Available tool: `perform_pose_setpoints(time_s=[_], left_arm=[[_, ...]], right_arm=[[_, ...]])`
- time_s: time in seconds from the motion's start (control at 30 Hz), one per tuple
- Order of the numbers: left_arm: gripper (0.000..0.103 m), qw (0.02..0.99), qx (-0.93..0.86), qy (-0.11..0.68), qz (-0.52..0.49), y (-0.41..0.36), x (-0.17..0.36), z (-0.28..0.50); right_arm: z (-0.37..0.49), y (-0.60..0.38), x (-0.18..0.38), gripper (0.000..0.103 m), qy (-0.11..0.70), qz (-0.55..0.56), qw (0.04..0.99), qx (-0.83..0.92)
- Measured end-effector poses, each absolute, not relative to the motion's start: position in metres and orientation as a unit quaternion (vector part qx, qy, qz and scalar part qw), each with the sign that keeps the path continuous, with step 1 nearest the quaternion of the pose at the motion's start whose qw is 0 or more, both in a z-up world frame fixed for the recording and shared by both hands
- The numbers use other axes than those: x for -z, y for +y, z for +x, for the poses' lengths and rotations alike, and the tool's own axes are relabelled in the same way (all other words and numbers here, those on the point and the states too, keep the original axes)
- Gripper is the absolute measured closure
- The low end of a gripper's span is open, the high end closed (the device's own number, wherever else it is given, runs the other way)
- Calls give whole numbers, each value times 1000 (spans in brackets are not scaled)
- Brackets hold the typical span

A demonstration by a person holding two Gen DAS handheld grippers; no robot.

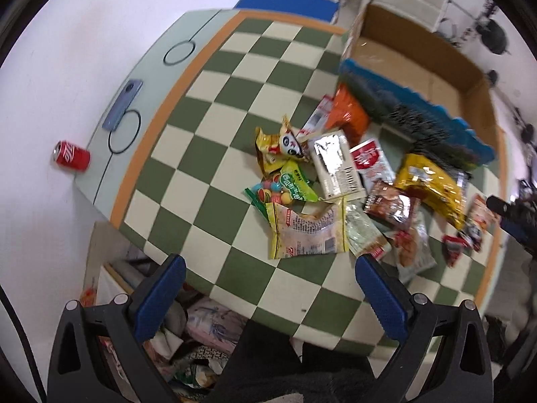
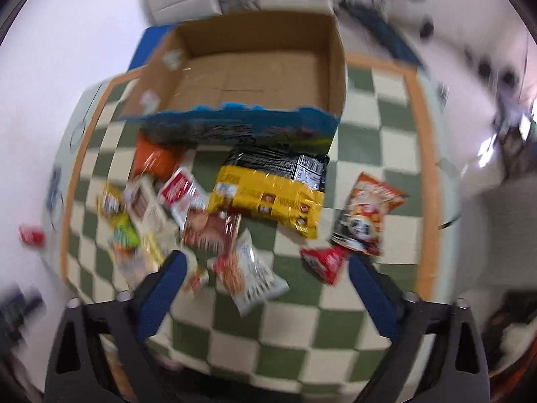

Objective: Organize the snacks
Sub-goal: 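Grasp the yellow-black cookie bag with the right gripper while the left grasps the clear-yellow bread bag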

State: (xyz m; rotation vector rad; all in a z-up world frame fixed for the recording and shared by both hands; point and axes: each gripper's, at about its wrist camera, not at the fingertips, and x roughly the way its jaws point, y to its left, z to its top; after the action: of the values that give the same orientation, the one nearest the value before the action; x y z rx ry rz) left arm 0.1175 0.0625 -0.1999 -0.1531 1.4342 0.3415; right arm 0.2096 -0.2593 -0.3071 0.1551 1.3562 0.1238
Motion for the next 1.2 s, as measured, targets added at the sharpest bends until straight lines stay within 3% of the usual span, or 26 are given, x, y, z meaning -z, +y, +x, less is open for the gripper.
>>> perform_pose_setpoints(time_s=[0.07,0.2,0.33,0.63,0.67,0.73,0.77,0.9,1.2], left_arm=[[0,727,-170,660,-81,60,215,122],[0,696,-187,686,-102,57,254,126],[0,677,-207,697,-111,60,278,127],[0,640,-254,710,-150,85,300,116],[0,639,-256,709,-155,86,302,114],[0,632,-257,710,-176,91,306,111],[0,627,-254,710,-194,95,309,109],[0,599,-230,701,-312,112,324,101],[0,500,-210,638,-547,131,395,96]], right_arm=[[236,-279,344,43,642,128,755,-45],[274,-296,411,55,657,171,733,-38],[281,-289,448,57,662,161,730,-51],[234,-233,459,57,719,110,664,-171],[229,-225,457,54,725,84,659,-181],[224,-214,445,26,717,29,669,-193],[227,-209,436,6,706,3,680,-197],[256,-184,422,4,680,-76,694,-223],[291,-138,464,4,701,-177,651,-229]])
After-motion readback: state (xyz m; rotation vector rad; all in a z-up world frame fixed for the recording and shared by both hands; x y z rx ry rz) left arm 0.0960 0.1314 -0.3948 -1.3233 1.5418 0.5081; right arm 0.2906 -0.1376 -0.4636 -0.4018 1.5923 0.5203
